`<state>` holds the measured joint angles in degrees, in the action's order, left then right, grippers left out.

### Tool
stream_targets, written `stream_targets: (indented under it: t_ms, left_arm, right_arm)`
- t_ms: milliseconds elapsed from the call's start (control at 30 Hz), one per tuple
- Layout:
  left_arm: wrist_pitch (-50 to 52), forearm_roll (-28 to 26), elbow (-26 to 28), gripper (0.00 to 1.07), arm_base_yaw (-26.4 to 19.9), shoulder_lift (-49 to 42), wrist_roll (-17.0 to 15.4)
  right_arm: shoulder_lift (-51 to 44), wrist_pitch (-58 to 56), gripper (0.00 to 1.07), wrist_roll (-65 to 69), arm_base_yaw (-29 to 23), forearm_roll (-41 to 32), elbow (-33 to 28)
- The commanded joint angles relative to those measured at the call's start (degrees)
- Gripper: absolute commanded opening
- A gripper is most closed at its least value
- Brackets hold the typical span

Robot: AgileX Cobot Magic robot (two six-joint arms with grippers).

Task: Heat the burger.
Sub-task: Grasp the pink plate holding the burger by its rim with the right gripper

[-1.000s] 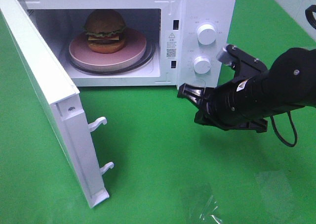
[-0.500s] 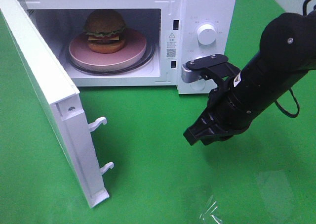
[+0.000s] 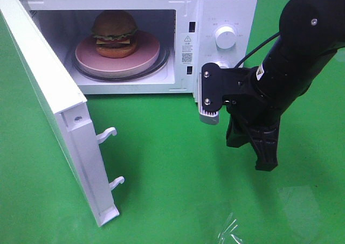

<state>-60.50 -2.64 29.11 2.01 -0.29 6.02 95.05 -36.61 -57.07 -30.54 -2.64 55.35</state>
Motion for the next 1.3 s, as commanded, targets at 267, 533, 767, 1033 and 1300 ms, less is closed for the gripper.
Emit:
stream_targets:
  t_ms: [267,533,767,1033,1300]
  left_arm:
    - [0.7,0.1,-0.3,1.0,-0.2,-1.1,-0.1]
    - [0.7,0.1,-0.3,1.0,-0.2,-1.1,-0.1]
    - [0.7,0.1,-0.3,1.0,-0.2,-1.1,-0.1]
    - [0.7,0.1,-0.3,1.0,-0.2,-1.1,-0.1]
    - [0.7,0.1,-0.3,1.0,-0.2,-1.1,-0.1]
  right_arm:
    - [-0.5,5.0,0.41,-8.3,0.3,6.2,1.4]
    - [-1.0,9.3,0.93,-8.1,0.2,7.0,1.4]
    - [-1.0,14.3,0.97,-4.3,-3.8,14.9,1.4]
    - [0.3,14.5,0.97,-1.0,-6.1,19.8,5.8]
    - [7.0,14.6,0.96,3.1,-7.3,23.3,14.8]
